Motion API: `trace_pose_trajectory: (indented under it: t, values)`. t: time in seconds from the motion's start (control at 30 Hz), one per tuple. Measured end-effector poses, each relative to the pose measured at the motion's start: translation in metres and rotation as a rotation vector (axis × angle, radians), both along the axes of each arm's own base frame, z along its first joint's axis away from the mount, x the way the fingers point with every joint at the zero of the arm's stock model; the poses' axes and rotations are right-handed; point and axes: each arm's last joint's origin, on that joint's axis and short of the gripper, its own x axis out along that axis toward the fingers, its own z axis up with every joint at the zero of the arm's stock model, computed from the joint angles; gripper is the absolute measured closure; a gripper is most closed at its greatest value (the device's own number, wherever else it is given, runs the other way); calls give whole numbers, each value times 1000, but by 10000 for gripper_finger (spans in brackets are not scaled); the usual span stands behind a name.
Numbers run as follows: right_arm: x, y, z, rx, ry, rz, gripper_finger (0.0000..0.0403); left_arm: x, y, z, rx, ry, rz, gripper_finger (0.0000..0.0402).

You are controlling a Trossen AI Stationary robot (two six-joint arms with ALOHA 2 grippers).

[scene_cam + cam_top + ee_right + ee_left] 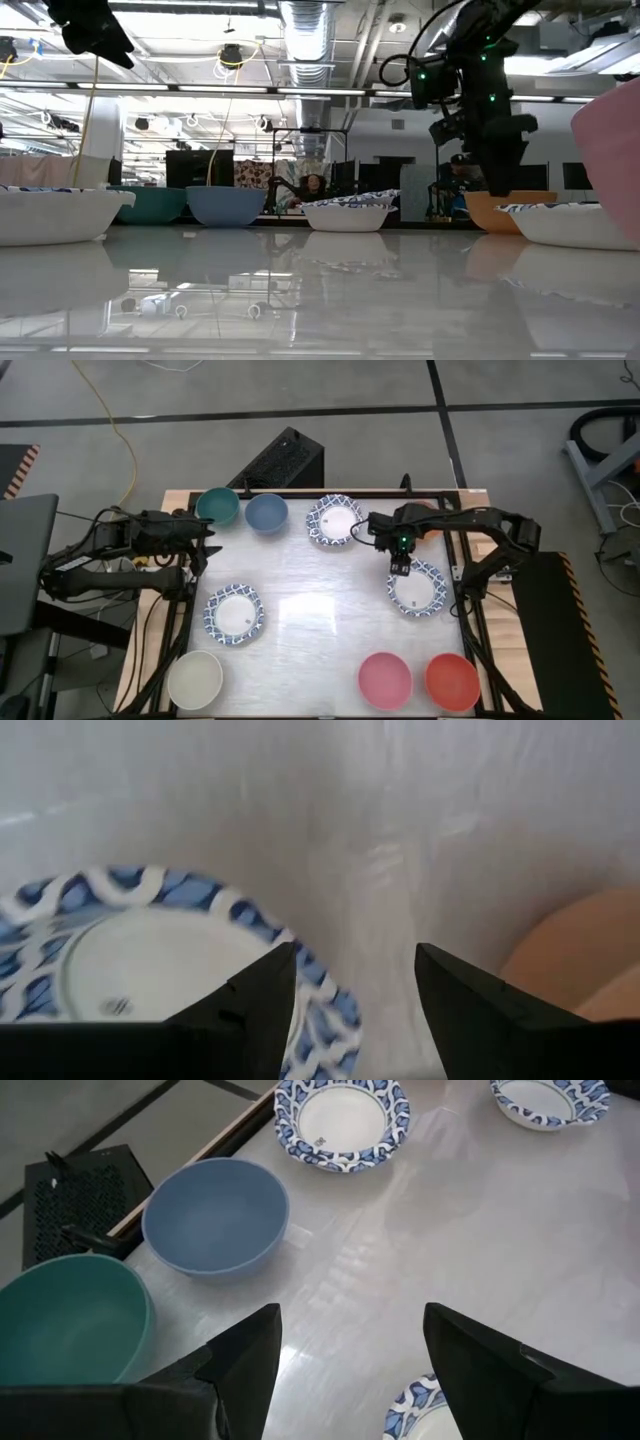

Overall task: Nest bowls inside each other
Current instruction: Stack the left blue pattern bowl on top of the blue pattern bowl

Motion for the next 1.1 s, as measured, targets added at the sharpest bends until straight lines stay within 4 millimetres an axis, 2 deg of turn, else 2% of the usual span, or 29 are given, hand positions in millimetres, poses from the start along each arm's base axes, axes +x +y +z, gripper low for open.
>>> trace_pose_trajectory:
  t: [0.23,0.47,0.83,1.1]
  values:
    - [-2,1,-11,0,-7,48,177,0,0,0,1,0,1,167]
    - [-3,0,-11,4,-4,42,177,0,0,0,1,0,1,167]
    - [-1,0,2,12,13,66,177,0,0,0,1,-1,1,167]
    - [-8,3,-9,54,56,127,177,0,0,0,1,0,1,167]
